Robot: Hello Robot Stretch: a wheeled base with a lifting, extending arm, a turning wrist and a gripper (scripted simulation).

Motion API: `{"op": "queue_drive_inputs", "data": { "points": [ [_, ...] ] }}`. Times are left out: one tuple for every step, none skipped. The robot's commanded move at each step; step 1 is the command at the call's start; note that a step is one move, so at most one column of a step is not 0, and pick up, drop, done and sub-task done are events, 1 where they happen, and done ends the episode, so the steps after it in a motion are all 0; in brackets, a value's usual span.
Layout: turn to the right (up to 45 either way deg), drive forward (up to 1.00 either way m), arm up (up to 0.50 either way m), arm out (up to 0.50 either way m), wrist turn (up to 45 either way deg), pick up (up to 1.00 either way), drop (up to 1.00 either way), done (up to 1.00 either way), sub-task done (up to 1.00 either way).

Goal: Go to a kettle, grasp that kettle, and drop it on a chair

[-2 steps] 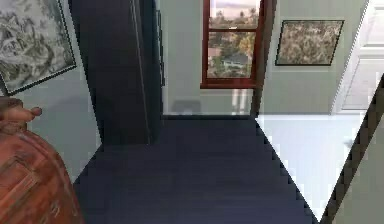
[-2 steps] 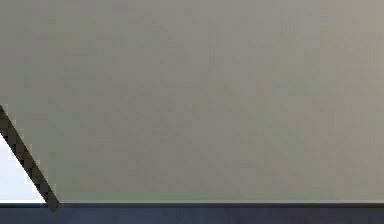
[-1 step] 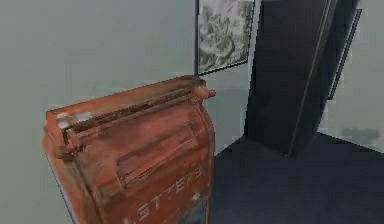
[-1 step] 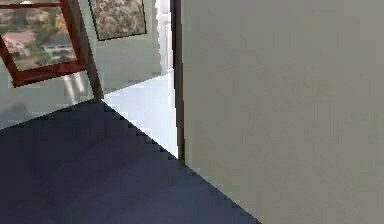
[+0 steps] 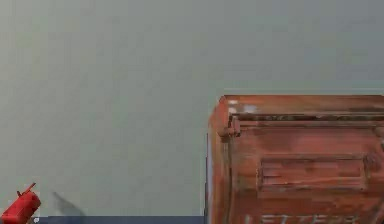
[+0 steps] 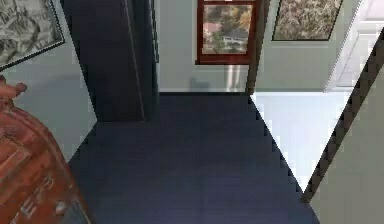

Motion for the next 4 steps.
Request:
{"op": "queue_drive_inputs", "data": {
  "points": [
    [-45.0, 0.00, 0.00, 0.00, 0.0, 0.00, 0.00, 0.00, 0.00],
    [-30.0, 0.00, 0.00, 0.00, 0.0, 0.00, 0.00, 0.00, 0.00],
    [0.0, 1.00, 0.00, 0.00, 0.0, 0.00, 0.00, 0.00, 0.00],
    [0.0, 0.85, 0.00, 0.00, 0.0, 0.00, 0.00, 0.00, 0.00]
  ]
}}
